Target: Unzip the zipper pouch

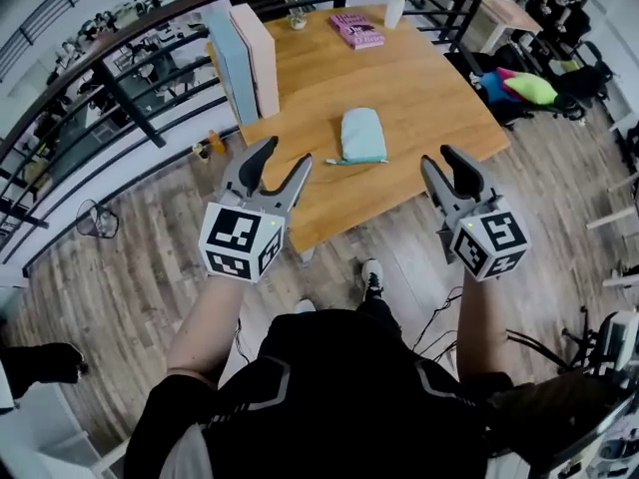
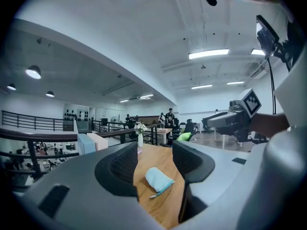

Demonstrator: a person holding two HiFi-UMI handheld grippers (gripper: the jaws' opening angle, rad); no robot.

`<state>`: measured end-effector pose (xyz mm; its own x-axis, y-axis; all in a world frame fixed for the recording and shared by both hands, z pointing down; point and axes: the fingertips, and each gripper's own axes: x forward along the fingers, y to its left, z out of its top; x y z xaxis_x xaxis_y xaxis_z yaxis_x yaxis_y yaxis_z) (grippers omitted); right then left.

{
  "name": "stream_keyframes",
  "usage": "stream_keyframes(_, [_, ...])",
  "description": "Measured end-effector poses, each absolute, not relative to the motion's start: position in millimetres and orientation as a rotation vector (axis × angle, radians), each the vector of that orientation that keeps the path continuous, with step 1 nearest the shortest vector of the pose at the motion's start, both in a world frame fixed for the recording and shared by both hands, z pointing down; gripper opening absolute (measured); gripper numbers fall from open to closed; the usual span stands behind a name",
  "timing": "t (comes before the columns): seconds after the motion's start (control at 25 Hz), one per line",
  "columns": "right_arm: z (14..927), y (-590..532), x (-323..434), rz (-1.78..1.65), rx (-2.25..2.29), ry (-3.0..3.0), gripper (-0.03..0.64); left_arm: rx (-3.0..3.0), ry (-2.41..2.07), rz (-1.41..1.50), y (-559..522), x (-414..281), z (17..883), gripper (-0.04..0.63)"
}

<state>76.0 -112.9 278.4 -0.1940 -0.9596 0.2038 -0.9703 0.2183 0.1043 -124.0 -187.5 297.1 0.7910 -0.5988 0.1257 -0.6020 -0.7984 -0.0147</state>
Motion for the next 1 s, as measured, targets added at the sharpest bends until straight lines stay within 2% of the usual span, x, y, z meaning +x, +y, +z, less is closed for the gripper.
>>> stream_keyframes(0.44, [291, -207, 137, 0.053, 1.641, -2.45, 0.163, 2.822, -1.259, 0.223, -236, -75, 300, 0.244])
stream_keyframes(1.0, [317, -283, 197, 0.052, 1.37, -2.581, 0.161, 2.697, -1.375, 0.268, -276, -3, 327, 0.221])
